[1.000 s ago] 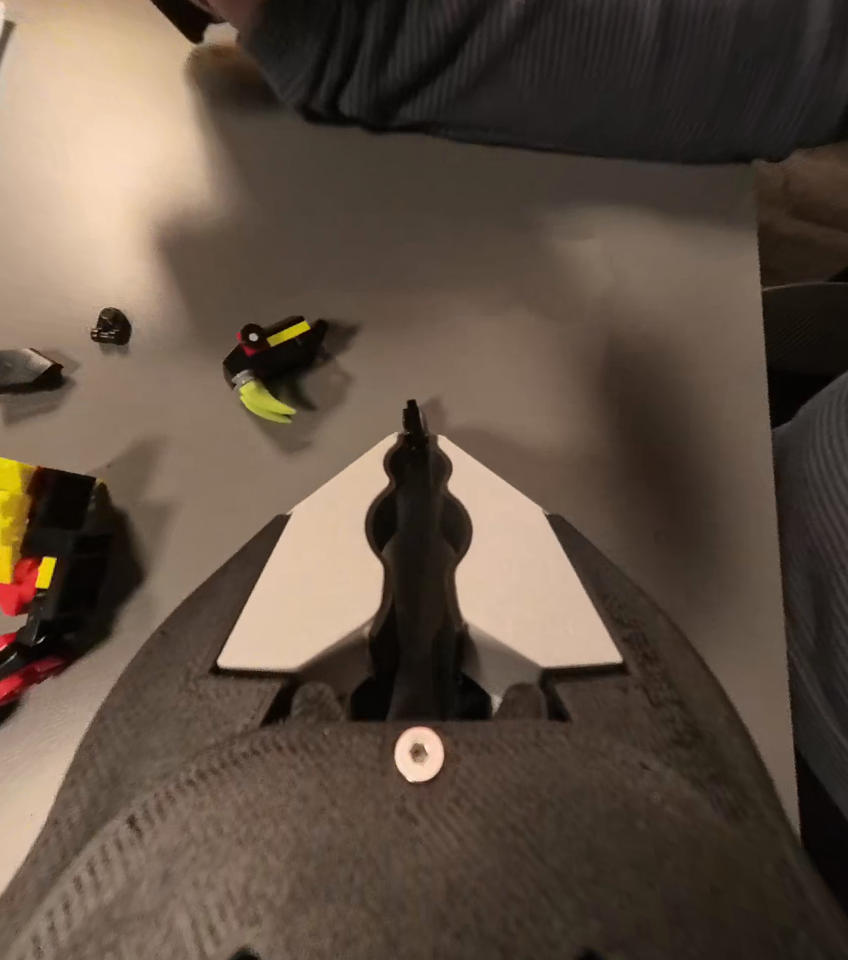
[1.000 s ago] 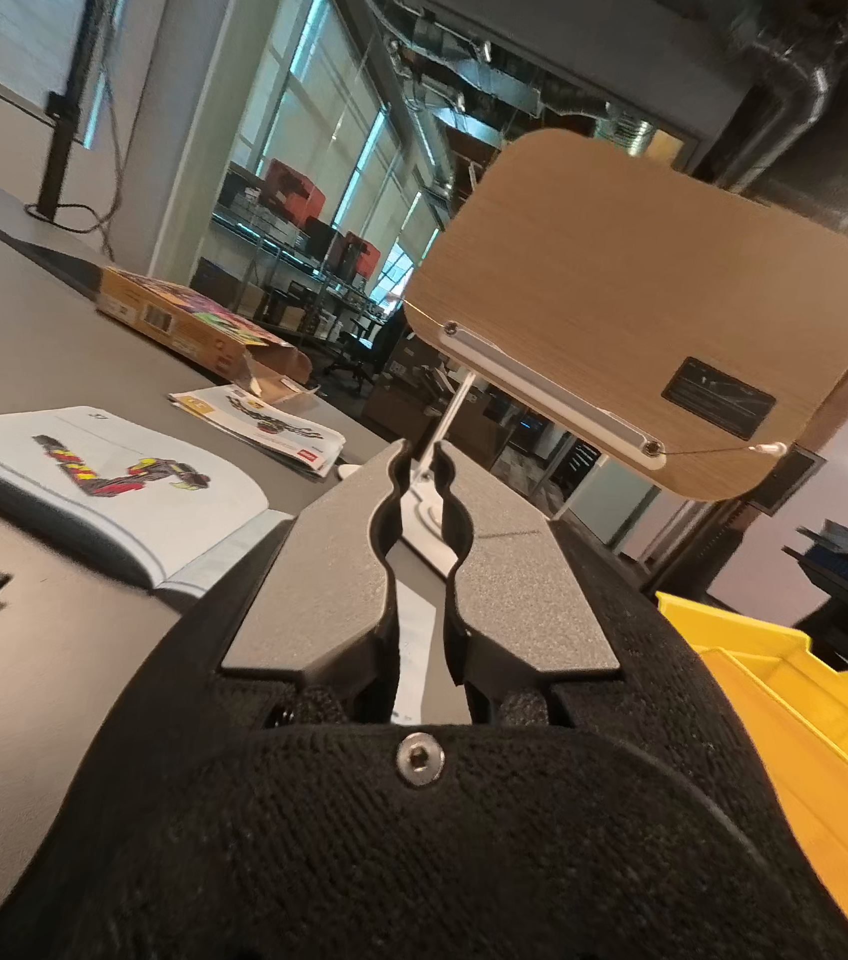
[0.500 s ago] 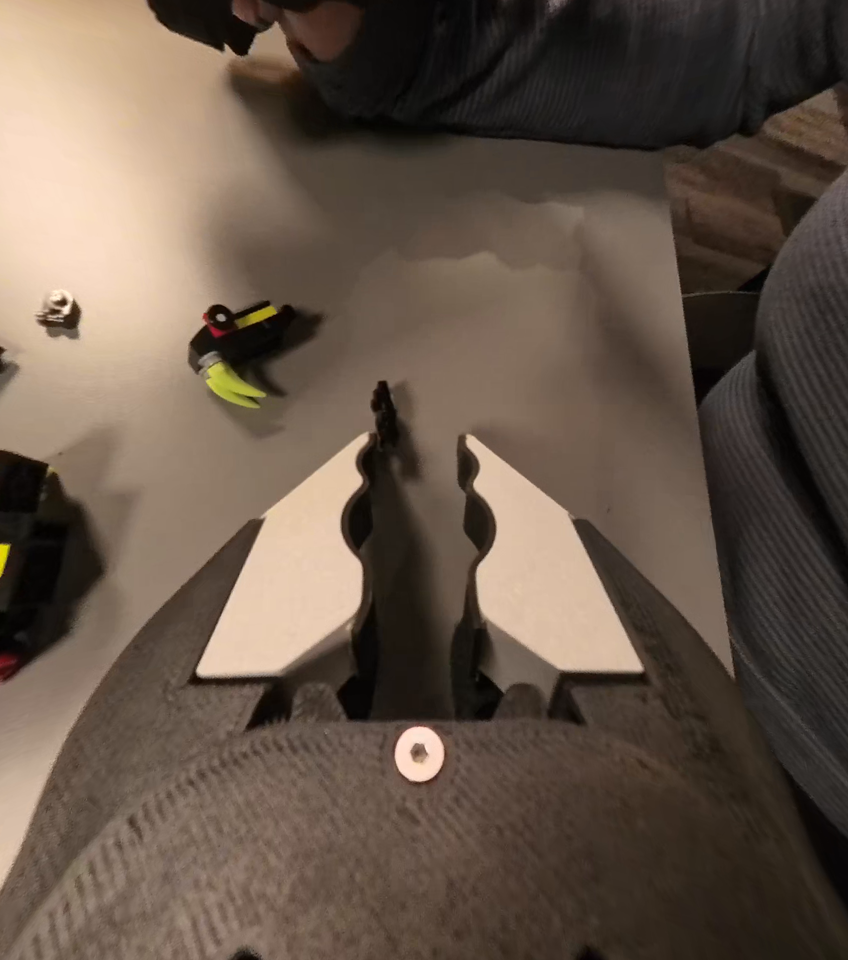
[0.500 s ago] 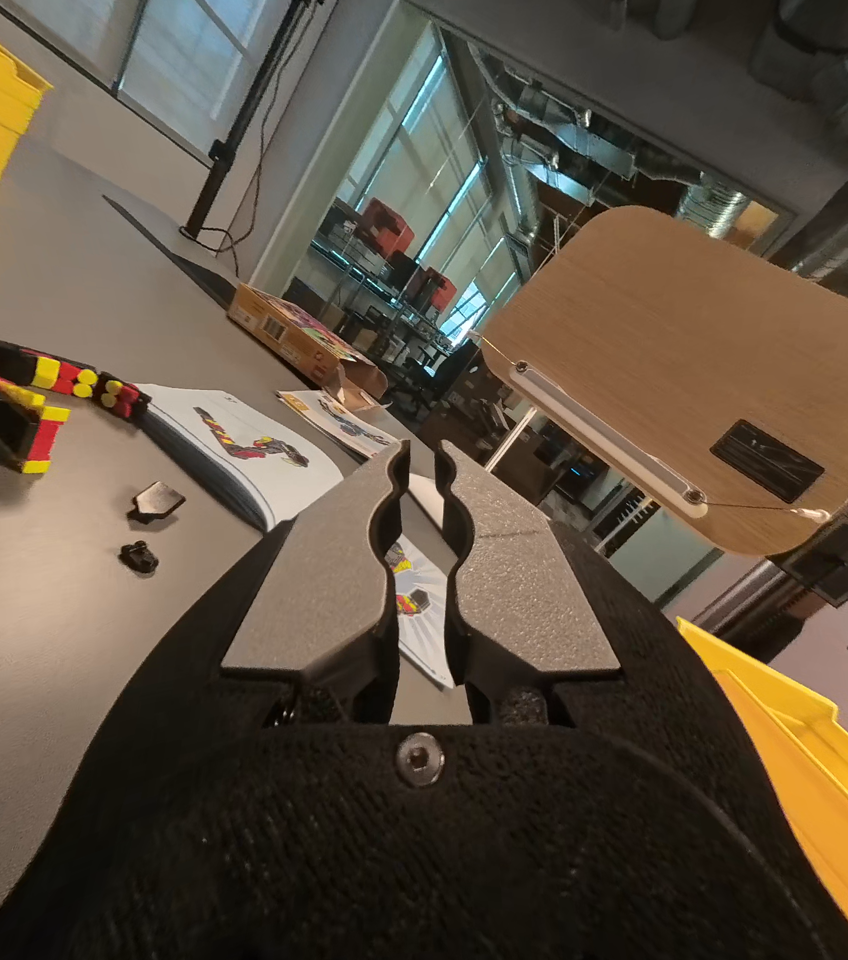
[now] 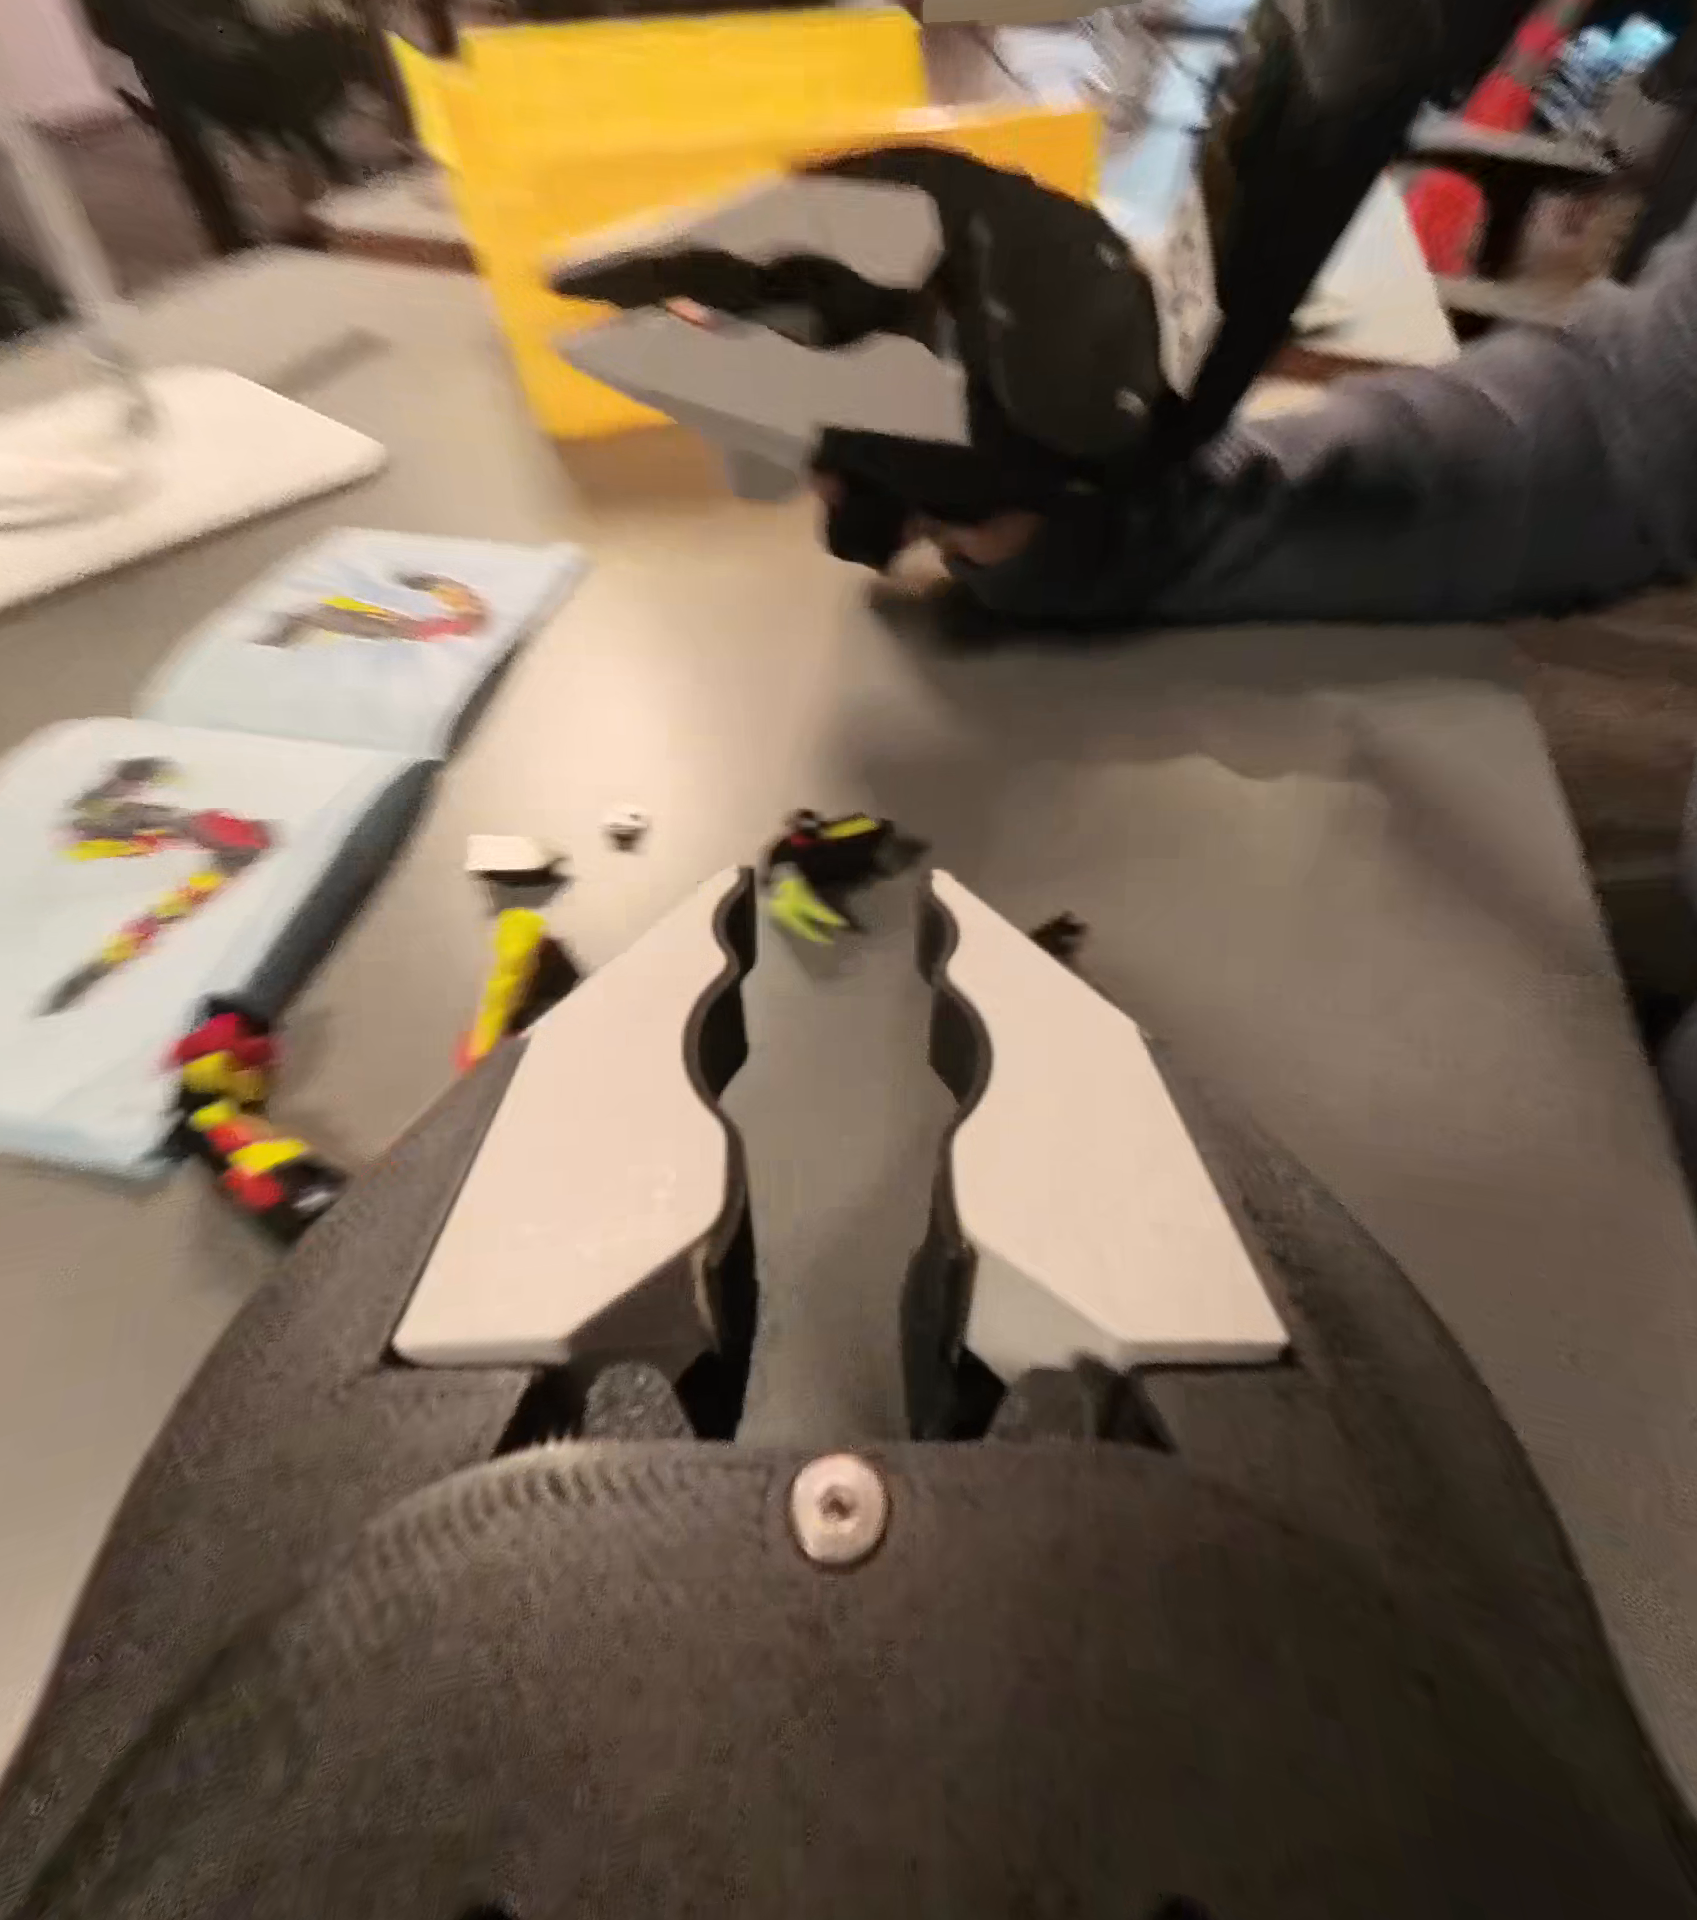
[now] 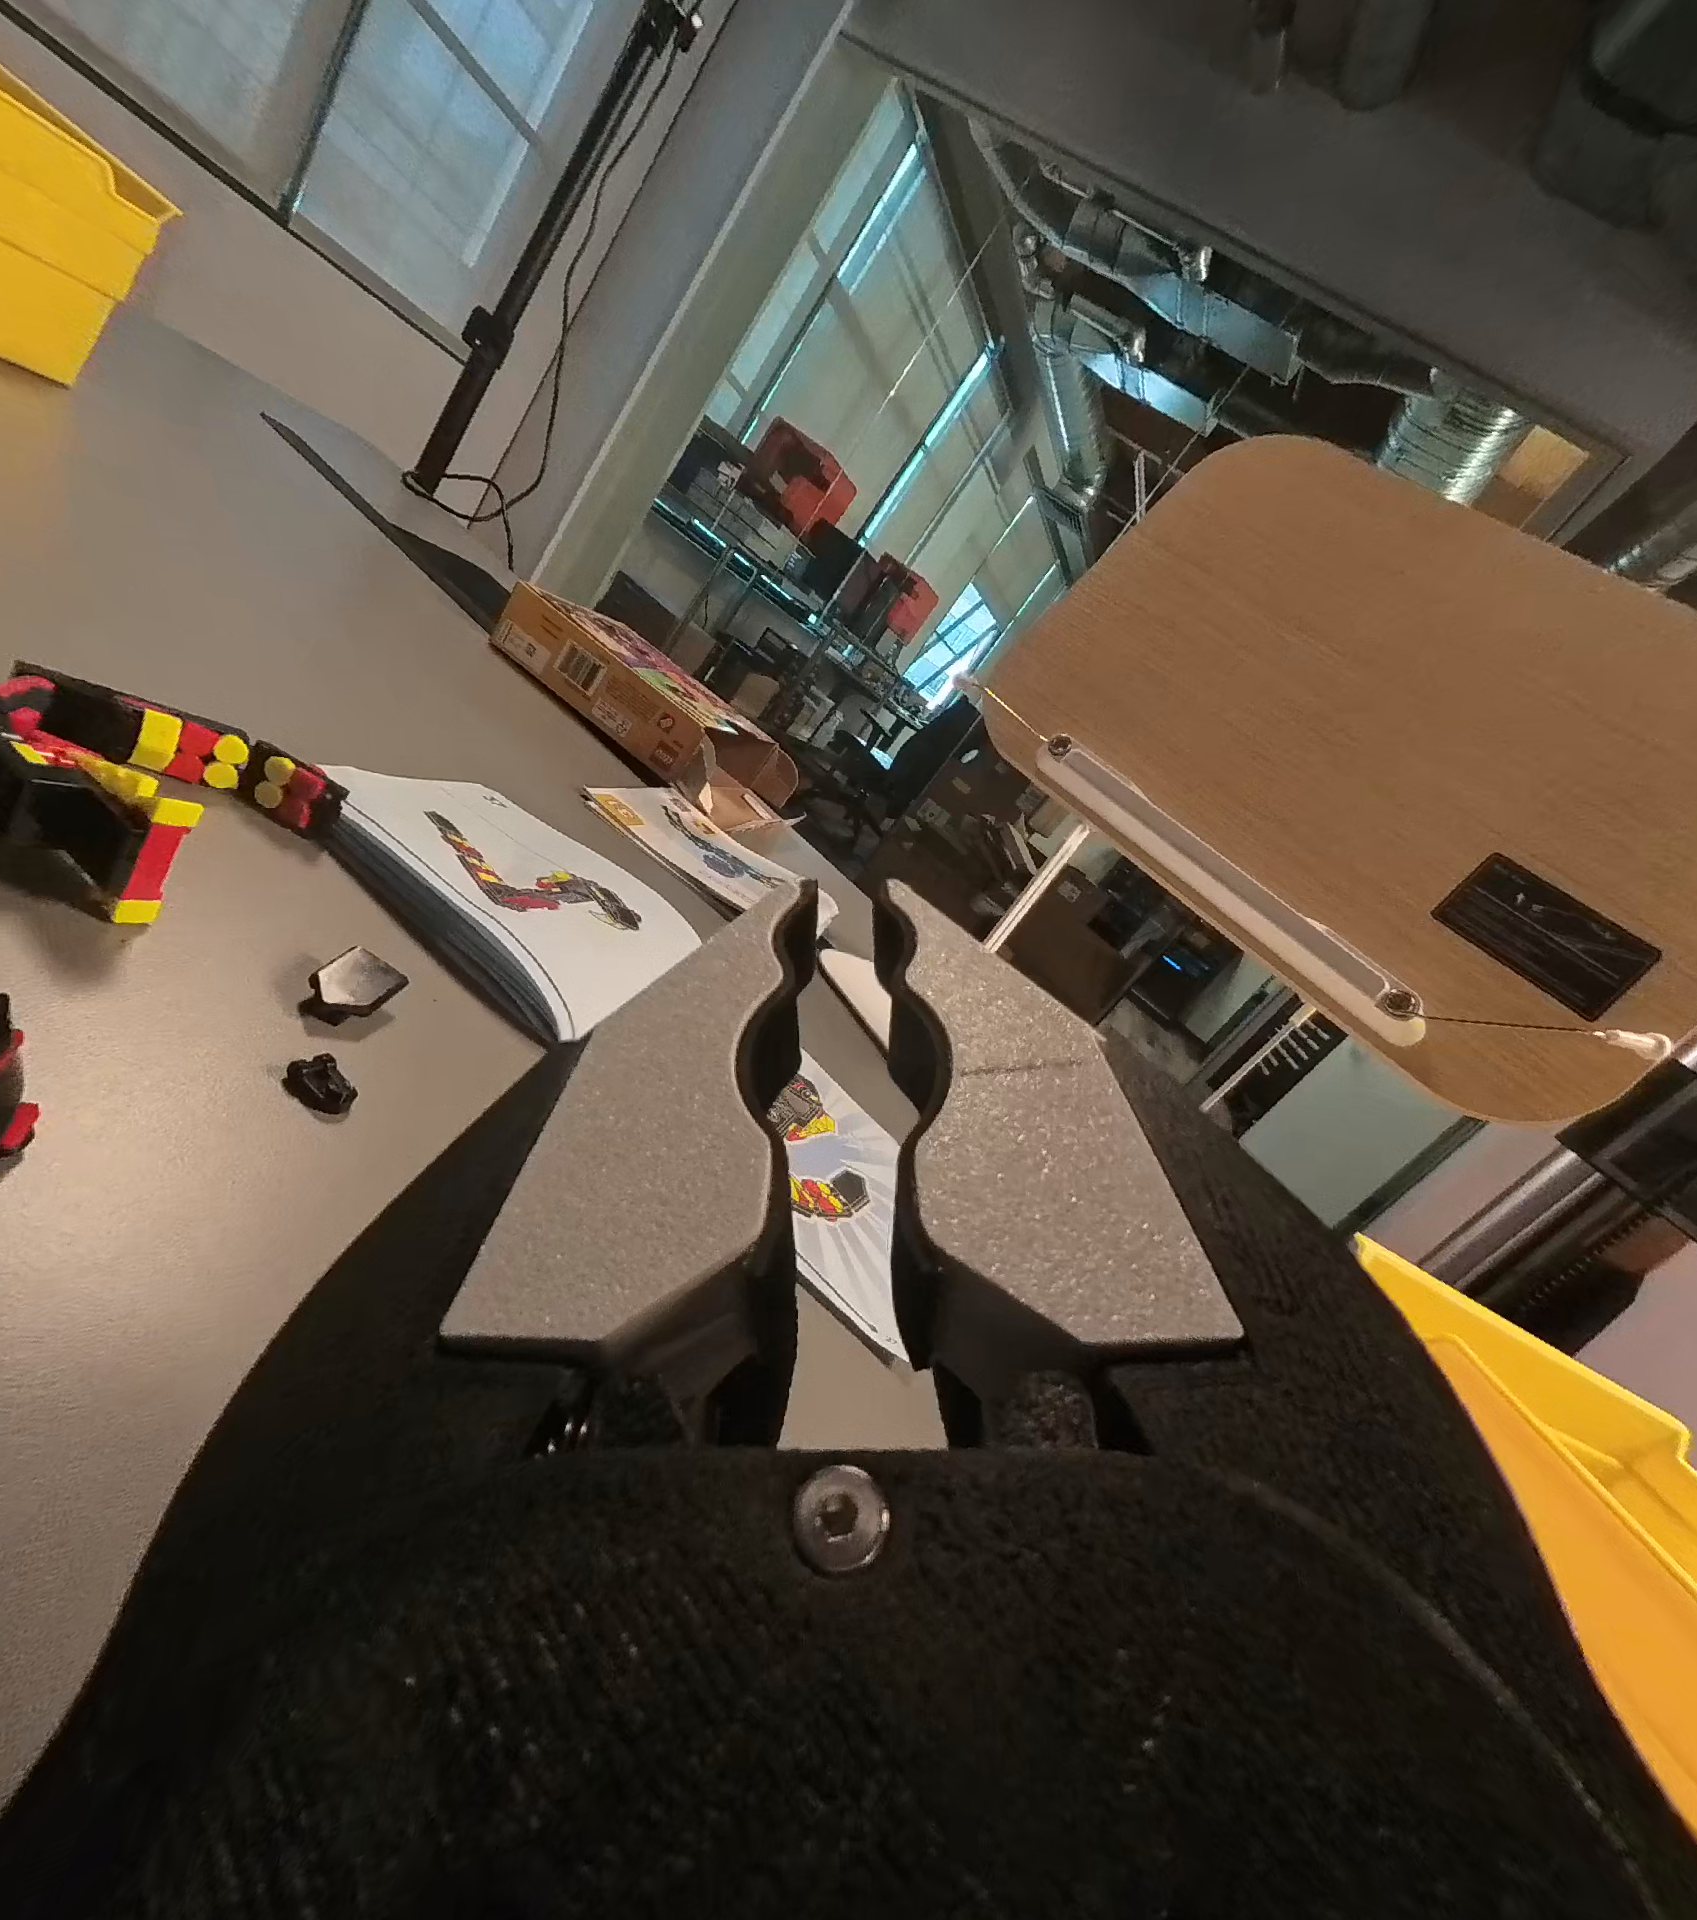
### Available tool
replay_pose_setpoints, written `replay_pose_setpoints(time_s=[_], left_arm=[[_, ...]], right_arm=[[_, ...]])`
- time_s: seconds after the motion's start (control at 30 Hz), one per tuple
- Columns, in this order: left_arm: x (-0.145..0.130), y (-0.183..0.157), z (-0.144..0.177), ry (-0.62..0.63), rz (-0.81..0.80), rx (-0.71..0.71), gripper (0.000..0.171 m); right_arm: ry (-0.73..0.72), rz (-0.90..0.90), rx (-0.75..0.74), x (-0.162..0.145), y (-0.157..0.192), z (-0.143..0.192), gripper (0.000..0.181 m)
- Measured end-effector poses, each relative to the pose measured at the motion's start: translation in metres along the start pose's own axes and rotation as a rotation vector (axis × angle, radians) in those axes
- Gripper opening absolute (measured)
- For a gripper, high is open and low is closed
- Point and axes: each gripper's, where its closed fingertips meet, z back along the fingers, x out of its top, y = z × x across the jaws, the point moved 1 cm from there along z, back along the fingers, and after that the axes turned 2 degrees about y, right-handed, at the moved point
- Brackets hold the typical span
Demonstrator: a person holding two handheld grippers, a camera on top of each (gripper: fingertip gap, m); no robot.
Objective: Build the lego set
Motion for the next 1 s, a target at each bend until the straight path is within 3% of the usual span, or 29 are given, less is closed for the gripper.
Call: replay_pose_setpoints(time_s=[0.13, 0.3, 0.6, 0.73, 1.0], left_arm=[[0.008, 0.046, 0.031, -0.144, 0.043, 0.249, 0.029], [0.016, 0.053, 0.037, -0.21, 0.093, 0.233, 0.03], [0.0, 0.018, 0.009, -0.02, -0.002, 0.004, 0.038], [-0.003, 0.009, -0.01, 0.041, 0.036, -0.069, 0.044], [-0.006, 0.007, -0.032, 0.131, 0.028, -0.039, 0.053]], right_arm=[[0.033, -0.027, -0.036, -0.012, -0.012, -0.008, 0.009], [0.069, -0.066, -0.1, -0.022, -0.027, -0.012, 0.008], [0.103, -0.034, -0.138, -0.025, -0.029, -0.015, 0.008], [0.095, -0.066, -0.141, -0.024, -0.031, -0.014, 0.008], [0.084, -0.07, -0.127, -0.021, -0.028, -0.013, 0.008]])
